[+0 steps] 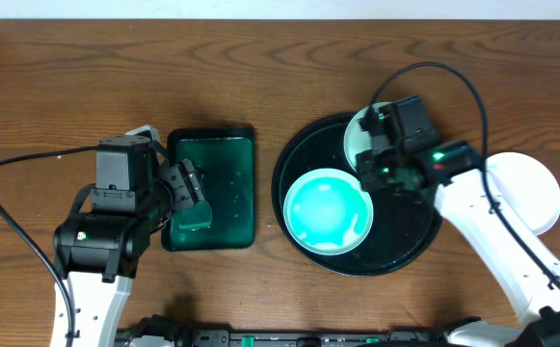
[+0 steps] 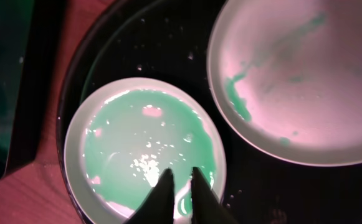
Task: Clean dirty plates on tray and stack at the side
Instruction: 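Return the sponge to the green tray and release with left gripper, then lift the scrubbed white plate with right gripper and tilt it over the green tray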
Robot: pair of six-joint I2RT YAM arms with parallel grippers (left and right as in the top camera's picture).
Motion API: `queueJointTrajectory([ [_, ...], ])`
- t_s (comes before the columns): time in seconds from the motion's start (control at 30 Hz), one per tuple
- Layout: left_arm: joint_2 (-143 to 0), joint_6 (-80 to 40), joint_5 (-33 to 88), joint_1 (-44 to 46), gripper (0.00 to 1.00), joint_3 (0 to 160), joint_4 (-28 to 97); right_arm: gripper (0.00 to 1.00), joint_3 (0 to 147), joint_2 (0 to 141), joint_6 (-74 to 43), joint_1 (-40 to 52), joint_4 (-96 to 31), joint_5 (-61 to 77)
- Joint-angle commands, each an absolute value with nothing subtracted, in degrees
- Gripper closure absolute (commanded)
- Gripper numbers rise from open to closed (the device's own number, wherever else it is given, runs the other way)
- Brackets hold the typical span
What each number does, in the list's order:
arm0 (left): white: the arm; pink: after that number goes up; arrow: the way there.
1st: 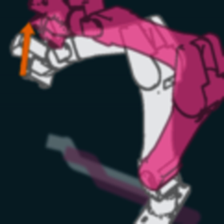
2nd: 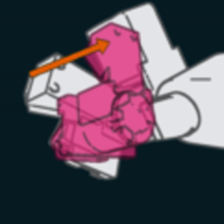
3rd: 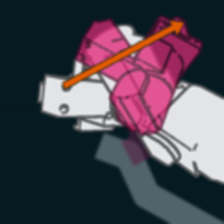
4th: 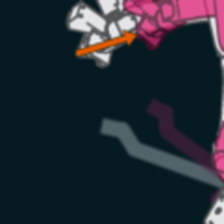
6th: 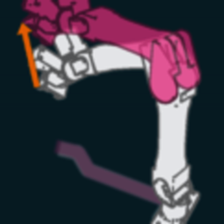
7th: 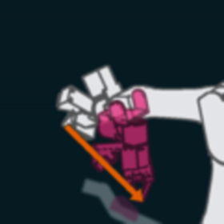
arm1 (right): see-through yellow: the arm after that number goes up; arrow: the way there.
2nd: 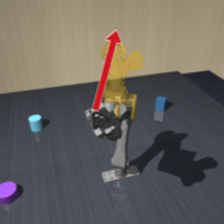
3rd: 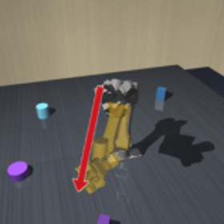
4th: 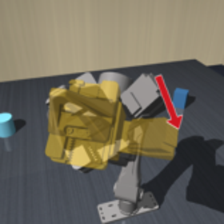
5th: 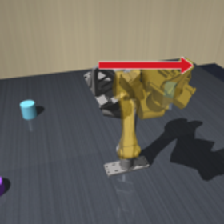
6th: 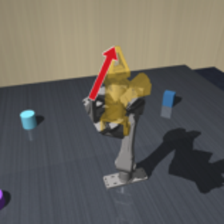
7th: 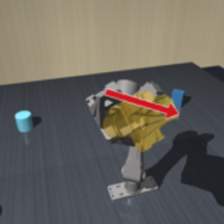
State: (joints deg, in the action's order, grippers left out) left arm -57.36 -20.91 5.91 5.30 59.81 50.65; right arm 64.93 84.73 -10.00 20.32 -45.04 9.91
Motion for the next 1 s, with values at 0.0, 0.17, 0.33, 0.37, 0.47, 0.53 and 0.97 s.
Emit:
queueJointTrajectory([
  [0.0,-57.3,-20.6,6.2,5.0,0.21,61.1,50.8,0.8,61.8,86.2,-5.0,13.5,-45.3,23.0],
  [0.17,-57.3,-20.6,6.2,5.1,0.2,61.1,50.8,0.72,54.5,90.2,-2.6,8.3,-42.2,27.0],
  [0.33,-57.3,-20.6,6.2,5.0,0.2,61.1,50.8,0.61,50.9,96.0,0.7,10.2,-36.1,29.8],
  [0.37,-57.3,-20.6,6.2,5.0,0.2,61.1,50.8,0.61,50.6,97.2,0.4,10.9,-35.1,27.8],
  [0.47,-57.3,-20.6,6.2,5.0,0.2,61.1,50.8,0.83,50.3,101.5,-1.8,12.4,-30.5,24.8],
  [0.53,-57.3,-20.6,6.2,5.0,0.2,61.1,50.8,0.94,50.3,103.0,-2.8,12.4,-28.2,27.2],
  [0.97,-57.3,-20.6,6.2,5.0,0.2,61.1,50.8,0.99,50.7,95.5,-6.3,12.5,-26.0,25.5],
])
